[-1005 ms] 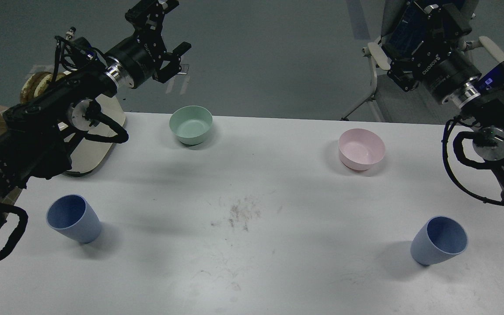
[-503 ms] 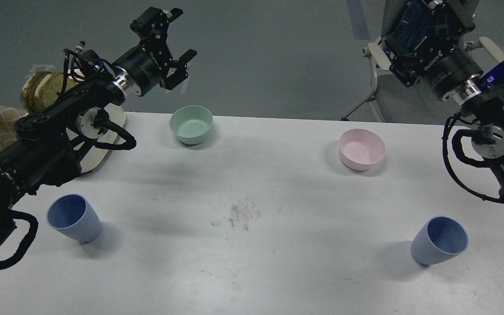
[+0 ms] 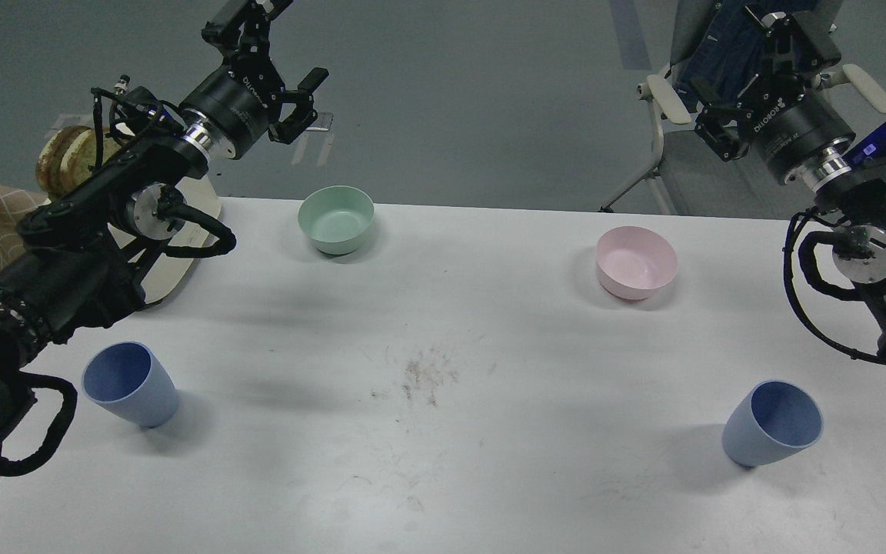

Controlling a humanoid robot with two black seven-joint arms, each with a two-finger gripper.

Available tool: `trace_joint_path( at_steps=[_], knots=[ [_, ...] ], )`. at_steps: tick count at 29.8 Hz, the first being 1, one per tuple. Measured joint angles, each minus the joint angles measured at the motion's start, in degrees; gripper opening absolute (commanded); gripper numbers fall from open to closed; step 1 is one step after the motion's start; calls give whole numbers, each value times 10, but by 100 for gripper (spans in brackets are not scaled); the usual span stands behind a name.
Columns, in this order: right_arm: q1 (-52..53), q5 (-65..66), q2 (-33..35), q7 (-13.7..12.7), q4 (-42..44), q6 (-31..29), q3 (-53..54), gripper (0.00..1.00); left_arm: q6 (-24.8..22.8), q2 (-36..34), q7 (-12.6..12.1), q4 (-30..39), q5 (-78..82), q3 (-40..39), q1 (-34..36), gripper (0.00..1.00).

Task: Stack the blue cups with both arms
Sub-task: 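Raise the left arm and move the left gripper toward the blue cup nearest it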

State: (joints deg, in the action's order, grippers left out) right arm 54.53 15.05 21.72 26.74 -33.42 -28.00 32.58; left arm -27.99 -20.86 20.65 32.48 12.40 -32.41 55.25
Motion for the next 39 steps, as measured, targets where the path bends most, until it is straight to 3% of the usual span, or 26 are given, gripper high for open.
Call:
trace_joint_path(
  at_steps=[39],
  knots=[
    [2,0,-18,2,1,0,3,100,0,2,3,9,3,-6,-15,98]
  ],
)
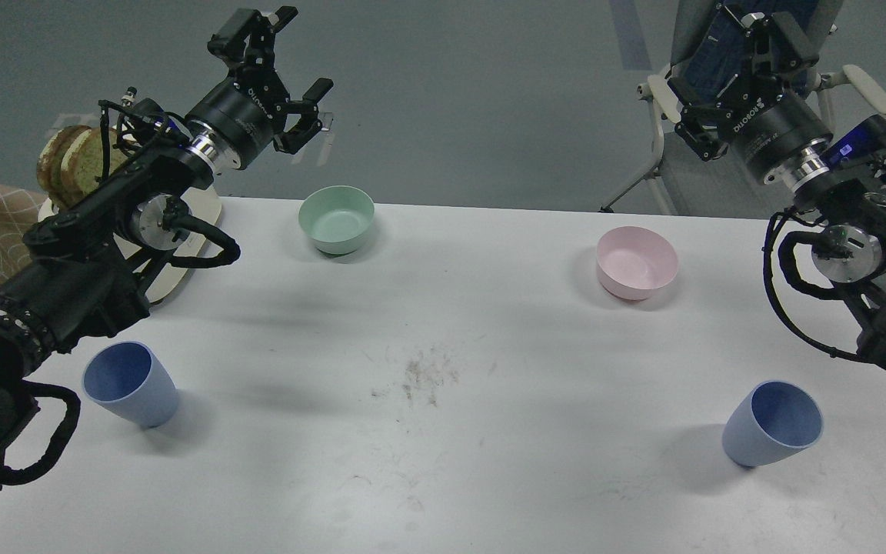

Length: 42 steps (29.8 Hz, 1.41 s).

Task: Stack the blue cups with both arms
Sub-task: 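Raise the left arm and move the left gripper toward the blue cup nearest it, then lower the left gripper to the blue cup and close on its rim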

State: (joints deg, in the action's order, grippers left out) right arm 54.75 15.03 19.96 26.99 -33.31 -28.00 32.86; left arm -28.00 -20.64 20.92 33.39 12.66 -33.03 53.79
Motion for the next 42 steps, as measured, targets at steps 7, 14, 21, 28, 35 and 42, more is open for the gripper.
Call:
trace_joint_path(
  at_steps=[7,14,21,28,35,42],
  knots=[
    [0,0,0,0,-1,0,0,100,0,-9,-1,22,13,6,1,97],
    [0,0,4,0,-1,0,-1,100,0,-141,-1,181,193,5,3,97],
    [-2,0,6,1,-1,0,-1,100,0,-346,7,382,411,4,-15,97],
    [-4,1,6,1,-2,0,-1,100,0,-519,68,503,605,11,-72,97],
    [-7,3,4,0,-1,0,-1,100,0,-626,71,536,643,56,-129,97],
    [-11,4,2,0,0,0,-1,100,25,-633,71,520,670,200,-132,97]
  ],
)
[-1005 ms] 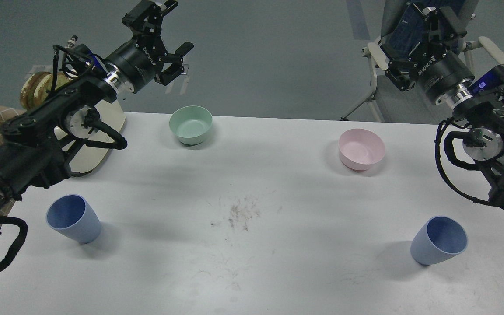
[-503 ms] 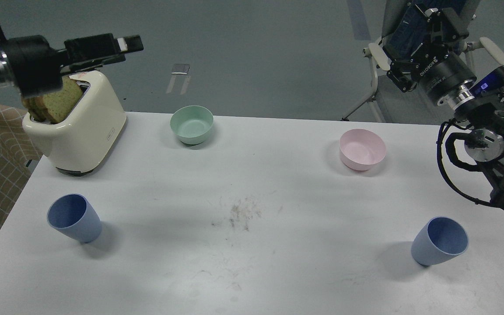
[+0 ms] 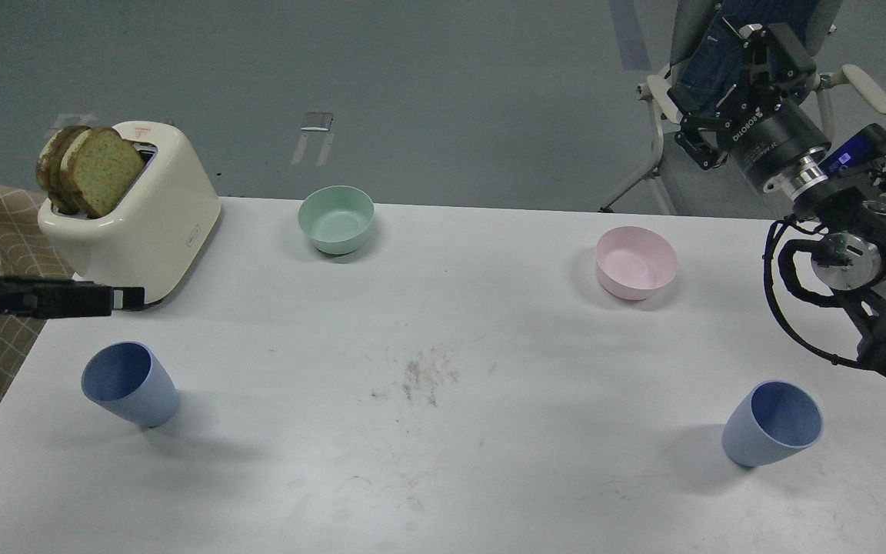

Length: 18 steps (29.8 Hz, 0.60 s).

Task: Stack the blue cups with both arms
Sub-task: 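Lower the left gripper to the blue cup and close on its rim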

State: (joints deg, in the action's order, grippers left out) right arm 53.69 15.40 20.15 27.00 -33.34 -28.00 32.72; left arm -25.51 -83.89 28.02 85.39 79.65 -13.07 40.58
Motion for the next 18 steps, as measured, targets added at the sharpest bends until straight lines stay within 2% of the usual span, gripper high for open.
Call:
trace_joint_path(
  at_steps=[4,10,16,18],
  knots=[
    [-1,0,3,0,0,0,0,100,44,7,0,-14,29,48,-1,97],
    [-2,0,-1,0,0,0,0,100,64,34,0,-55,38,63,-2,95],
    [-1,0,-3,0,0,0,0,100,93,62,0,-95,48,90,-5,91],
    [-3,0,-3,0,0,0,0,100,107,69,0,-103,50,100,-6,84]
  ],
)
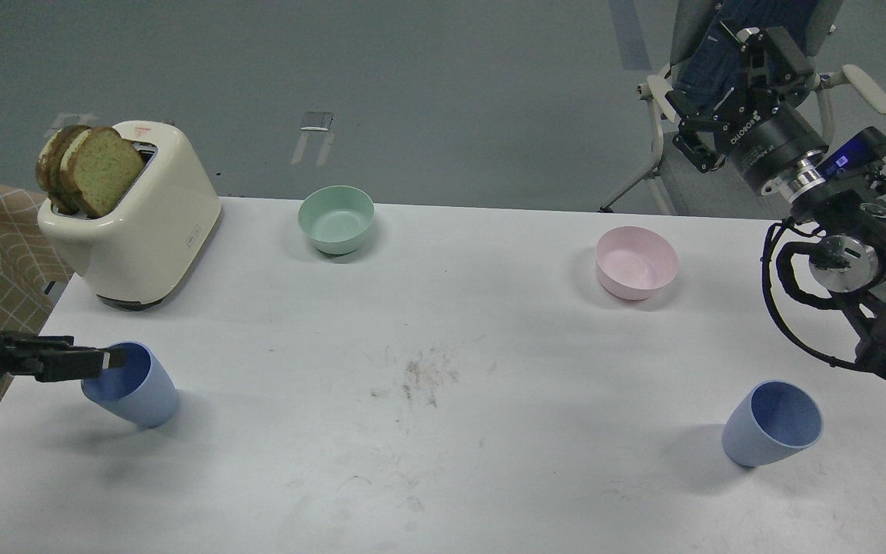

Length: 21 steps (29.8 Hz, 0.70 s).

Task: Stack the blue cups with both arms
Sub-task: 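Lower the left gripper to the blue cup and close on its rim, then lift the blue cup with the left gripper and place it upright mid-table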

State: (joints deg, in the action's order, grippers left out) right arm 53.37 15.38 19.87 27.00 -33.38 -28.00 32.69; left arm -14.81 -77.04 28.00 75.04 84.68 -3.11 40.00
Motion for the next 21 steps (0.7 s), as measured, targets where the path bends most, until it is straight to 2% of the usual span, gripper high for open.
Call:
trace_joint_path(
  at_steps=[1,2,4,6,8,9,10,11,21],
  knots=[
    [-1,0,0,0,0,0,0,100,6,2,0,-4,0,4,0,80],
    [-2,0,0,0,0,0,0,100,10,4,0,-6,0,6,0,70],
    [-2,0,0,0,0,0,0,100,15,6,0,-9,0,10,-1,59],
    [-2,0,0,0,0,0,0,100,16,6,0,-11,1,11,-1,36],
    [-2,0,0,0,0,0,0,100,16,10,0,-11,1,12,-1,29],
    [-2,0,0,0,-1,0,0,100,16,11,0,-11,1,12,-1,15],
    [-2,0,0,0,-1,0,0,100,16,12,0,-11,1,13,-1,15],
    [-2,0,0,0,-1,0,0,100,16,13,0,-11,1,13,-1,0],
    [-1,0,1,0,-1,0,0,100,17,9,0,-11,33,11,0,0]
  ],
)
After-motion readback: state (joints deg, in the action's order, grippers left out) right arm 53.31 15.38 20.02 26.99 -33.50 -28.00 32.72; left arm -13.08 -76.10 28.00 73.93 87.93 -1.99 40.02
